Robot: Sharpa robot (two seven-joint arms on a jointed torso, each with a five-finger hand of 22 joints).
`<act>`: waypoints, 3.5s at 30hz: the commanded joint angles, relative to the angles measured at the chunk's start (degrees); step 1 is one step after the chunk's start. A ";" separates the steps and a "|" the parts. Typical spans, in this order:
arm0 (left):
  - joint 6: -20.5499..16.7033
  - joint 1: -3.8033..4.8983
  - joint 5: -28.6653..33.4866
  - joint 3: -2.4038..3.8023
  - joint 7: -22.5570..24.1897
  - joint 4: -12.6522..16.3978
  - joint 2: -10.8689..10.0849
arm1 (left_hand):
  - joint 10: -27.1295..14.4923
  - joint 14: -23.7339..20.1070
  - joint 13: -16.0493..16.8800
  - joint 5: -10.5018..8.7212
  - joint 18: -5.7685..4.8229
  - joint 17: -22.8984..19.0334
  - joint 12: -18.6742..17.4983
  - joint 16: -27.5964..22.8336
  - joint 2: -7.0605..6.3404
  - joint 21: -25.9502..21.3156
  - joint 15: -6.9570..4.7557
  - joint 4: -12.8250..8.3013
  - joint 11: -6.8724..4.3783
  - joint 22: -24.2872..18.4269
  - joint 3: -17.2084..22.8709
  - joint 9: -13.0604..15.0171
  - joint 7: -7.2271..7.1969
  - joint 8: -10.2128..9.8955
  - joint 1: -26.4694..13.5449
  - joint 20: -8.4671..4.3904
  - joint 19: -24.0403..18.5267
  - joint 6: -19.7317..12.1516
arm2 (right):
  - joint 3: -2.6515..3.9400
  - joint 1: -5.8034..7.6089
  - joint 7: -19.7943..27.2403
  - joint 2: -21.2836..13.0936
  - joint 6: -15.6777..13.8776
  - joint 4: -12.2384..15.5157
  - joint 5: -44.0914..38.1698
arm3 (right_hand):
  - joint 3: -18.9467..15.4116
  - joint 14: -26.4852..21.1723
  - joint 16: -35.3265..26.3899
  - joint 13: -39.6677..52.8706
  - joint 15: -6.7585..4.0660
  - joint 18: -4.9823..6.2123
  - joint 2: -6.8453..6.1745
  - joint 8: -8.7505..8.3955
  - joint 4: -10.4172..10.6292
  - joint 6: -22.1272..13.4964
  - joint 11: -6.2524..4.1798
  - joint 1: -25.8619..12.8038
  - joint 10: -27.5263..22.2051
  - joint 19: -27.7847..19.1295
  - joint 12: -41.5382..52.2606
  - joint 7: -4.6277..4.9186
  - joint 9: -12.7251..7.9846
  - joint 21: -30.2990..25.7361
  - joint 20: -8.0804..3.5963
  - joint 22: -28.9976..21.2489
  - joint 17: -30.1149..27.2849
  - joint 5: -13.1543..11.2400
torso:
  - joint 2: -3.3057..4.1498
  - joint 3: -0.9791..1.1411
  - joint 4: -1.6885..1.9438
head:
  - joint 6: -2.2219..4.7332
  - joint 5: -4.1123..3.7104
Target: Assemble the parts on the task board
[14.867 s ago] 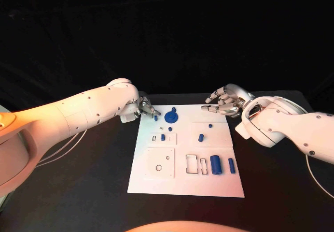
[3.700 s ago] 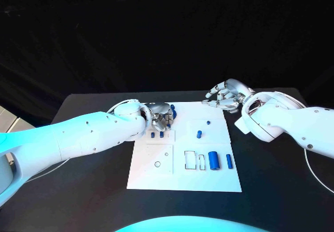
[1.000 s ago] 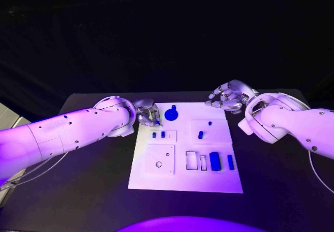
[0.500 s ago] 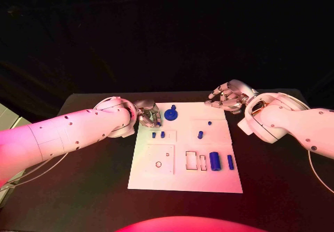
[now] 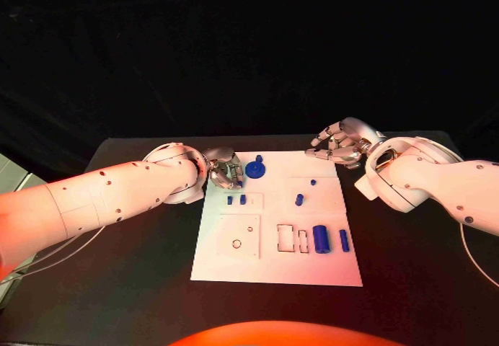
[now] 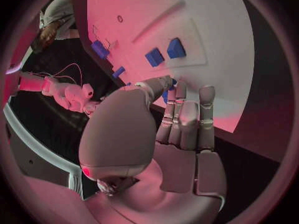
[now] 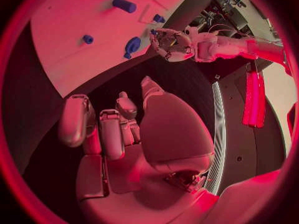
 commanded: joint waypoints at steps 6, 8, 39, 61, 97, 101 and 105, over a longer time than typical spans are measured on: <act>0.49 -0.06 -0.04 -0.17 0.19 -0.55 0.43 | 0.63 0.53 0.01 -0.16 -0.24 0.35 -0.38 0.33 0.09 0.06 -0.04 0.31 -0.01 0.41 -0.12 0.13 -0.17 0.07 -0.44 -0.06 0.91 0.68 | 0.01 -0.02 0.07 -0.05 0.49 0.17 -0.70 | -0.26 2.74 -0.33 -0.05 -0.39 0.79 0.24 0.26 -0.05 0.22 -0.12 0.16 -0.21 -0.26 -0.29 -0.13 -0.05 -0.38 -0.12 1.79 2.89 0.08 | -0.10 0.03 0.04 | -0.28 -0.13; 0.61 -0.06 -0.07 -0.20 0.16 -0.67 0.48 | 0.68 0.58 0.02 -0.16 -0.24 0.44 -0.38 0.37 0.08 0.06 -0.06 0.30 -0.03 0.42 -0.13 0.15 -0.19 0.08 -0.42 -0.07 0.95 0.73 | 0.01 -0.02 0.05 -0.06 0.50 0.18 -0.71 | -0.32 2.77 -0.35 -0.19 -0.42 0.77 0.28 0.31 -0.07 0.21 -0.15 0.14 -0.14 -0.16 -0.31 -0.16 -0.05 -0.35 -0.16 1.81 2.92 0.08 | -0.09 0.02 0.05 | -0.24 -0.16; 1.85 -0.07 -0.03 -0.33 0.34 -0.47 0.66 | 1.36 0.80 0.25 -0.18 -0.29 0.60 -0.41 0.52 -0.04 -0.02 -0.37 -0.03 -0.36 0.43 -0.31 0.42 -0.46 0.15 -0.25 -0.31 1.46 1.34 | 0.01 -0.03 0.05 -0.09 0.59 0.01 -0.79 | -0.32 2.77 -0.35 -0.19 -0.42 0.77 0.28 0.31 -0.07 0.21 -0.15 0.14 -0.14 -0.16 -0.31 -0.16 -0.05 -0.35 -0.16 1.81 2.92 0.08 | -0.08 -0.05 0.08 | -0.30 -0.21; 2.02 -0.11 -0.92 -0.61 -0.47 -1.45 0.93 | 2.00 0.80 0.47 -0.19 -0.31 0.58 -0.24 0.58 0.06 -0.15 -0.58 -0.09 -0.66 0.36 -0.47 0.66 -0.73 0.36 -0.26 -0.43 1.61 2.04 | 0.01 -0.03 0.03 -0.10 0.63 -0.06 -0.79 | -0.32 2.77 -0.35 -0.19 -0.42 0.77 0.28 0.31 -0.07 0.21 -0.15 0.14 -0.14 -0.16 -0.31 -0.16 -0.05 -0.35 -0.16 1.81 2.92 0.08 | -0.09 -0.08 0.10 | -0.36 -0.20; 1.48 -0.19 -0.13 -0.61 -0.44 -1.41 0.38 | 1.76 0.25 1.10 -0.12 -0.25 -0.22 -0.57 0.54 -0.82 -1.02 -0.14 -0.44 -0.02 -0.57 -0.29 -0.44 0.34 -3.73 -0.29 -0.36 1.34 -2.27 | 0.00 -0.06 0.13 -0.10 0.57 -0.19 -0.79 | -0.49 2.76 -0.54 -0.82 -0.47 0.83 0.31 0.35 -0.08 0.09 -0.18 0.08 -0.39 -0.19 -0.66 -0.17 -0.09 -0.83 -0.22 1.55 2.73 0.08 | -0.11 -0.03 0.06 | -0.42 0.08; 1.49 -0.20 -0.05 -0.61 -0.51 -1.46 0.35 | 1.74 0.11 1.12 -0.14 -0.22 -0.57 -0.58 0.46 -0.88 -1.13 -0.10 -0.40 0.04 -0.73 -0.33 -0.46 0.38 -3.83 -0.37 -0.34 1.21 -2.35 | 0.00 -0.06 0.14 0.03 0.59 -0.18 -0.79 | -0.49 2.76 -0.54 -0.82 -0.47 0.83 0.31 0.35 -0.08 0.09 -0.18 0.08 -0.39 -0.19 -0.66 -0.17 -0.09 -0.83 -0.22 1.55 2.73 0.08 | -0.11 0.01 0.01 | -0.39 0.06; 1.63 -0.20 -0.01 -0.61 -0.76 -1.66 0.28 | 1.74 0.08 1.13 -0.13 -0.20 -0.61 -0.58 0.45 -0.89 -1.18 -0.09 -0.39 0.05 -0.80 -0.33 -0.47 0.39 -3.86 -0.38 -0.33 1.15 -2.36 | 0.00 -0.06 0.11 0.02 0.67 -0.20 -0.79 | -0.49 2.76 -0.54 -0.82 -0.47 0.83 0.31 0.35 -0.08 0.09 -0.18 0.08 -0.39 -0.19 -0.66 -0.17 -0.09 -0.83 -0.22 1.55 2.73 0.08 | -0.11 0.00 0.08 | -0.32 0.02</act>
